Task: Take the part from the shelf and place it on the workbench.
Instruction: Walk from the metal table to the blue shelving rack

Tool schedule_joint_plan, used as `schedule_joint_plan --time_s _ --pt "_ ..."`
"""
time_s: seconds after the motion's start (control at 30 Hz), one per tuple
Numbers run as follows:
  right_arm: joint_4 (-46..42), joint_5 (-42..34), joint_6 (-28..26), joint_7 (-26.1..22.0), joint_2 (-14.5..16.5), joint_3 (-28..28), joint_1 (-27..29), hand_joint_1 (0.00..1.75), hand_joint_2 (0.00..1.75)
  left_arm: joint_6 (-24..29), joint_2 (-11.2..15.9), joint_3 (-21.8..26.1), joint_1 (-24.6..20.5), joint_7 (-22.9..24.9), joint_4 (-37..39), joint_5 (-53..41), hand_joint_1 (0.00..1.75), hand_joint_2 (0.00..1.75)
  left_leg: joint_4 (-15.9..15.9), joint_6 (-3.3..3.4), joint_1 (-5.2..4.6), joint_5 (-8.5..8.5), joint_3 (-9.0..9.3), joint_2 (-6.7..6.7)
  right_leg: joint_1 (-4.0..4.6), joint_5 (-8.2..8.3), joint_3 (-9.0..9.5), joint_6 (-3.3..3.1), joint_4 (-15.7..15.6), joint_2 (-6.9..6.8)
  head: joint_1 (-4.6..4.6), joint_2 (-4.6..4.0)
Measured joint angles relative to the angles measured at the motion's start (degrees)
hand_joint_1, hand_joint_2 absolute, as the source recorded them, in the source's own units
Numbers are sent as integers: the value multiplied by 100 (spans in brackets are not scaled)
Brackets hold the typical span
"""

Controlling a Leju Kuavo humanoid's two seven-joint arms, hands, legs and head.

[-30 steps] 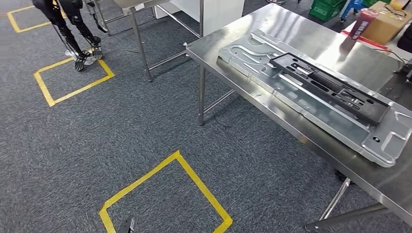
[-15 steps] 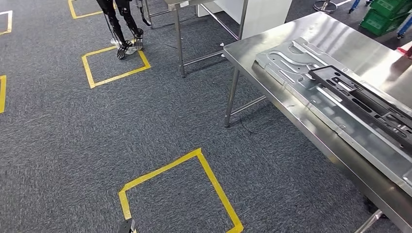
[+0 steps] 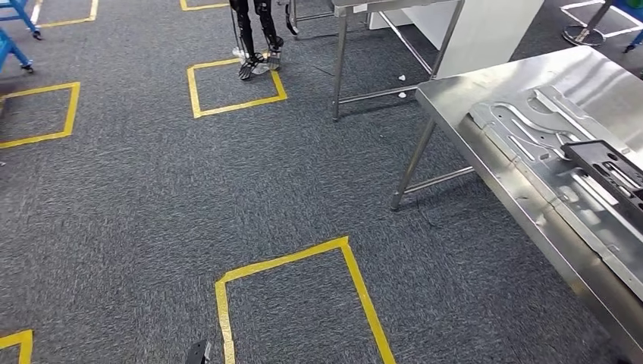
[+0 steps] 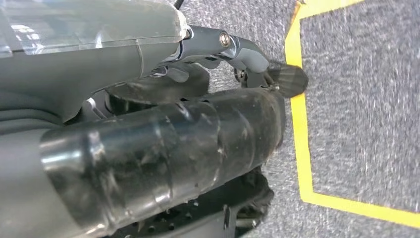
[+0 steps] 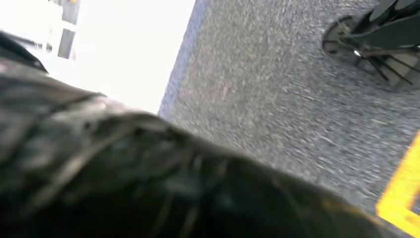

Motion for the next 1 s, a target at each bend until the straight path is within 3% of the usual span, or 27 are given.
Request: schedule_joint_plan --time_s 0.07,0.13,0.17,0.2,0.27,0.33,0.37,0.4,0.43,0.5,0.57,0.67,0.73,0.8,0.87,0.9,0.93,1.0 --pt "1 90 6 -53 -2 -28 -3 0 0 -188 -4 1 -1 7 6 -42 0 0 14 -41 10 9 -32 -142 14 134 136 -50 -372 213 1 0" --pt "-1 248 15 -194 -9 -43 -24 0 0 -465 -1 6 -20 -48 73 -18 0 0 -13 -116 28 43 -67 -276 21 149 165 -75 -431 134 4 0" --pt "-2 318 -9 -273 -27 -44 -32 0 0 -441 8 14 -46 -46 150 4 0 0 -2 -146 22 34 -77 -218 13 173 195 -98 -485 59 4 0" --pt "-3 339 -74 -331 -59 -49 -28 0 0 -206 17 25 -71 27 224 -9 0 0 82 -174 9 -29 -113 -64 2 199 231 -126 -544 -25 -7 0" --pt "-7 192 -354 -344 -194 -118 12 0 0 986 32 40 -43 599 191 -327 0 0 580 -214 2 -336 -326 355 0 227 289 -169 -621 -204 -29 0" --pt "-49 -108 -684 -244 -448 -348 82 0 0 2444 23 49 292 1192 -440 -1205 0 0 1305 -257 41 -677 -666 514 13 202 295 -181 -607 -384 -39 0" --pt "-86 -238 -798 -189 -589 -518 120 0 0 2890 8 60 529 1320 -881 -1660 0 0 1514 -277 60 -731 -762 532 10 180 300 -173 -594 -484 -39 0" --pt "-130 -339 -873 -145 -738 -706 155 0 0 3122 -10 71 754 1322 -1328 -2005 0 0 1512 -296 79 -675 -751 554 3 157 311 -156 -584 -583 -39 0" --pt "-169 -397 -911 -123 -857 -872 182 0 0 3158 -28 83 930 1321 -1676 -2187 0 0 1281 -312 96 -524 -620 600 -6 133 330 -133 -577 -679 -38 0" --pt "-233 -440 -926 -110 -1047 -1110 205 0 0 3136 -62 92 1155 1320 -2181 -2268 0 0 494 -316 105 -206 -180 875 -2 77 383 -70 -560 -831 -37 0" --pt "-280 -459 -927 -110 -1171 -1257 208 0 0 3130 -97 103 1306 1319 -2558 -2286 0 0 44 -271 76 -102 68 1058 21 31 428 5 -543 -941 -31 0" --pt "-344 -502 -1005 -78 -1240 -1415 191 0 0 3129 -137 152 1487 1319 -2970 -2393 0 0 -35 -168 48 -80 72 885 4 -6 492 100 -553 -1079 -28 0" --pt "-427 -561 -1120 -14 -1239 -1538 215 0 0 3129 -160 237 1624 1319 -3318 -2604 0 0 -119 -76 62 -27 109 746 -40 -198 430 136 -325 -830 -22 0" --pt "-563 -577 -1192 66 -1289 -1753 293 0 0 3129 -175 333 1737 1319 -3713 -2745 0 0 -150 -19 49 1 115 588 -60 -580 128 140 345 -470 -13 0" --pt "-714 -511 -1164 123 -1360 -1997 375 0 0 3129 -180 387 1823 1319 -3976 -2722 0 0 -136 -5 25 3 104 406 -51 -798 -190 140 959 -351 -10 0" --pt "-786 -440 -1118 137 -1380 -2100 401 0 0 3129 -186 397 1860 1319 -4051 -2673 0 0 -123 -4 20 1 105 317 -47 -738 -237 139 1006 -329 -10 0" --pt "-859 -344 -1058 139 -1386 -2192 413 0 0 3129 -197 401 1887 1319 -4105 -2607 0 0 -104 -9 19 -2 106 233 -50 -563 -180 136 825 -303 -10 0" --pt "-983 -99 -954 128 -1381 -2372 422 0 0 3129 -225 389 1895 1319 -4158 -2466 0 0 -46 -36 17 -17 93 75 -79 -154 110 134 104 -103 -9 0"
